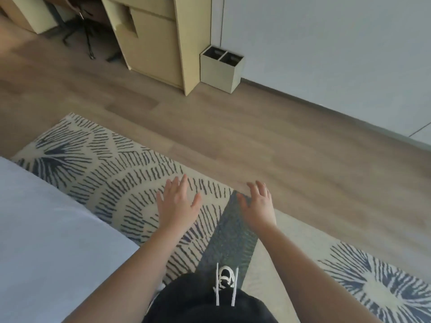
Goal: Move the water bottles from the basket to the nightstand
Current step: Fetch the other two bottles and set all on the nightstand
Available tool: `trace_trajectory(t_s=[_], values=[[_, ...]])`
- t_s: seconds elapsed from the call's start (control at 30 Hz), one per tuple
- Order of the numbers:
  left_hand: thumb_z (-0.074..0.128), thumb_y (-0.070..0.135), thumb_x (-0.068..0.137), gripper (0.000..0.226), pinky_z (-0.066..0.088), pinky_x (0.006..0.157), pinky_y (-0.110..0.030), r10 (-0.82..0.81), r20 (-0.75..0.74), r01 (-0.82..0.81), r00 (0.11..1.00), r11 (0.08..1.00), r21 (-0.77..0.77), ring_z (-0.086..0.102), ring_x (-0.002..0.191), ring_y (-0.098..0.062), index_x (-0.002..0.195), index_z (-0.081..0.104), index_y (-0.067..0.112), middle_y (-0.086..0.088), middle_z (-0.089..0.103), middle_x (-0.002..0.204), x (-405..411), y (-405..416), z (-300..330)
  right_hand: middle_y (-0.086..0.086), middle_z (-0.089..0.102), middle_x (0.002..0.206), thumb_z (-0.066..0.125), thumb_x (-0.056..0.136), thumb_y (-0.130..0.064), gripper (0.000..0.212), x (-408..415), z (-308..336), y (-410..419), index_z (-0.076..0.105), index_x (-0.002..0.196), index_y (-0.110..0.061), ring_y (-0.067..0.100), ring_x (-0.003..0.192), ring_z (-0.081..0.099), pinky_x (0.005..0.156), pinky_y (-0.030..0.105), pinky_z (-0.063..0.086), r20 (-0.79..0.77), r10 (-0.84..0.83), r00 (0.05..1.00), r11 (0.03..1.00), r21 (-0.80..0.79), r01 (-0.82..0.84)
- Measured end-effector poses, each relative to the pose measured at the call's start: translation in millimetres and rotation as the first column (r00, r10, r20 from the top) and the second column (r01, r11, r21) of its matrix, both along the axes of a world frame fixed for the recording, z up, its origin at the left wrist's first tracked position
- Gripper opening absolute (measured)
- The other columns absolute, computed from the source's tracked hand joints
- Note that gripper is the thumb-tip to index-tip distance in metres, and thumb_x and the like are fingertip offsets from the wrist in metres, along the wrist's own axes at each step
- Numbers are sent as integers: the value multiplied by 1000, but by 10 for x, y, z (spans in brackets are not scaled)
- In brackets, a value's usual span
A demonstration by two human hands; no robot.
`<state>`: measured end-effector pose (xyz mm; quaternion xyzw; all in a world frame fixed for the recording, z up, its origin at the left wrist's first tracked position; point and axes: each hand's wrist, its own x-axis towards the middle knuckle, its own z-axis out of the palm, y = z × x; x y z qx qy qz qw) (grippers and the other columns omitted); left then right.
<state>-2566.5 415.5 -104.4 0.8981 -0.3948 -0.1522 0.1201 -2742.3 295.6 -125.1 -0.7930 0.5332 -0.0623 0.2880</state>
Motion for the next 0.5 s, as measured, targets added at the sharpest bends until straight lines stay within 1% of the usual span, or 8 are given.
trace_trajectory(t_s=[0.1,0.2,0.3,0.5], values=[[32,55,96,66,13,117,-52,75,11,-76,997,997,2,12,148,-23,153,18,23,-4,20,160,302,-261,19,7,23,157,40,97,-47,56,420,48,-392,34,145,-19,25,145,12,117,45,20,14,71,997,997,27,-72],[33,55,96,67,16,116,-53,145,19,-146,989,989,6,14,147,-24,152,20,21,-6,23,159,678,-464,13,7,21,158,39,97,-48,57,917,42,-695,33,146,-19,23,146,9,117,45,19,33,147,989,988,50,-148],[32,54,97,67,15,117,-54,202,25,-203,979,979,23,14,147,-24,153,17,20,-6,22,159,1130,-714,-37,5,19,159,37,97,-49,58,1452,-20,-982,31,147,-20,21,147,5,118,45,16,46,212,976,975,63,-215],[27,57,95,68,13,117,-54,276,33,-277,960,961,19,11,148,-22,153,14,22,-4,20,160,2446,-1367,-171,7,20,158,38,98,-47,57,2745,-171,-1692,32,146,-18,23,147,7,117,46,19,50,275,960,958,67,-278]])
